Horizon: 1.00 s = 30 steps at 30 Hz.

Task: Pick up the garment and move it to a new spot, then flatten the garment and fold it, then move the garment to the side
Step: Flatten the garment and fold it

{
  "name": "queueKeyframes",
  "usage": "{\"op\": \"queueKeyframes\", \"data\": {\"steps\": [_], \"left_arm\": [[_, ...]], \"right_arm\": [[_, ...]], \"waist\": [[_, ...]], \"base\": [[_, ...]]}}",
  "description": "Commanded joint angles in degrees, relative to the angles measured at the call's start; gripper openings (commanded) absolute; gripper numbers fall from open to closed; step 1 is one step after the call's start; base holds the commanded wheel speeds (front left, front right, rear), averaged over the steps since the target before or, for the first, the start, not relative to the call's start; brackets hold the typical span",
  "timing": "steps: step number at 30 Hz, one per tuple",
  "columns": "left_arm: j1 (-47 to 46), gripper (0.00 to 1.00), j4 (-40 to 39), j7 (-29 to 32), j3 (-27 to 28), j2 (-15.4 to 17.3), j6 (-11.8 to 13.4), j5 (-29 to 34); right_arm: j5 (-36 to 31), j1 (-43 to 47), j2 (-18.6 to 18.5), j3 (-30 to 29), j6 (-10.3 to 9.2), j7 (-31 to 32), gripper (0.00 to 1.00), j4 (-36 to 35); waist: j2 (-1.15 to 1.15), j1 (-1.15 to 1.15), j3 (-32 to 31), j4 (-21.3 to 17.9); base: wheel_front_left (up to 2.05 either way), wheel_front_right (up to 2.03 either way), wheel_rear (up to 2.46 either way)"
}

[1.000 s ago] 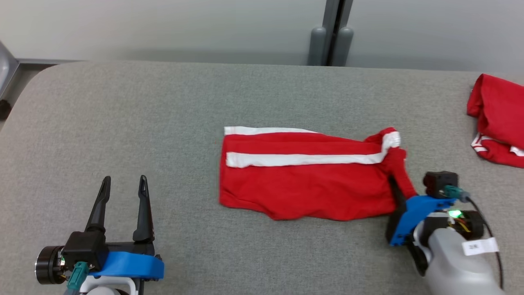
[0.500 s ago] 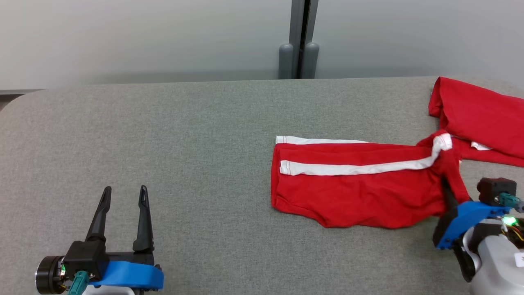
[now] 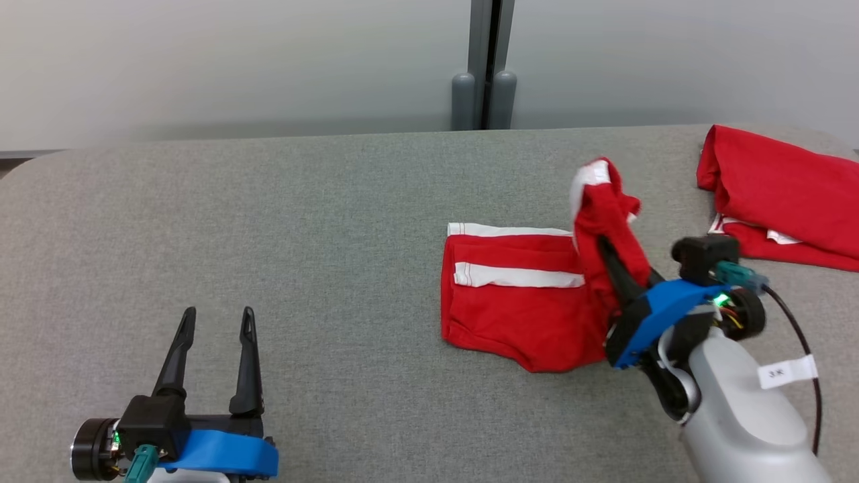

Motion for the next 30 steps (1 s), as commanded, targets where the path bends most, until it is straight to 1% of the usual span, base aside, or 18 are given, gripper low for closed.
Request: {"op": "queueKeyframes", "data": {"steps": [1,7,13,14,15,19,23,27,30], "left_arm": [[-0.7,1.00,0.0,-0.3,-0.4,-0.1,-0.2,0.0],[-1.7,1.00,0.3,-0.3,-0.9,-0.2,-0.3,-0.3],[-3.1,1.00,0.6,-0.3,-1.9,-0.3,-0.4,-0.5],[-3.3,1.00,0.7,-0.3,-1.9,-0.3,-0.4,-0.5],[-3.4,1.00,0.7,-0.3,-1.8,-0.3,-0.4,-0.6],[-3.7,1.00,0.7,-0.3,-1.1,-0.3,-0.3,-0.5],[-2.4,1.00,0.6,-0.3,-0.2,-0.3,0.0,-0.2],[-1.4,1.00,0.4,-0.3,0.6,-0.2,0.2,-0.1],[-0.7,1.00,0.2,-0.3,1.1,-0.2,0.2,-0.1]], "right_arm": [[0.2,-0.8,1.0,0.6,0.01,0.9,0.00,-1.4],[-1.0,-2.1,4.3,1.8,0.01,3.4,0.00,-2.8],[-2.9,-2.9,5.4,1.5,0.01,3.8,0.00,1.3],[-3.0,-3.1,5.4,2.0,0.01,3.4,0.39,2.1],[-2.6,-3.1,5.4,2.8,0.01,3.2,1.00,2.7],[-0.6,-2.5,5.3,5.1,0.01,0.9,1.00,3.8],[-1.1,-1.5,5.3,5.9,0.01,-2.8,1.00,3.0],[-3.7,0.1,5.1,3.9,0.01,-6.4,1.00,0.9],[-5.8,2.4,3.8,1.4,0.01,-7.9,1.00,-2.0]], "waist": [[0.00,0.00,0.5,0.5],[0.00,0.00,1.9,2.0],[0.00,0.00,3.2,3.8],[0.00,0.00,3.4,4.0],[0.00,0.00,3.5,4.1],[0.00,0.00,3.5,3.7],[0.00,0.00,2.6,2.3],[0.00,0.00,1.3,0.3],[0.00,0.00,0.2,-0.9]], "base": [[0.00,0.00,0.00],[0.00,0.00,0.00],[0.00,0.00,0.00],[0.00,0.00,0.00],[0.00,0.00,0.00],[0.00,0.00,0.00],[0.00,0.00,0.00],[0.00,0.00,0.00],[0.00,0.00,0.00]]}}
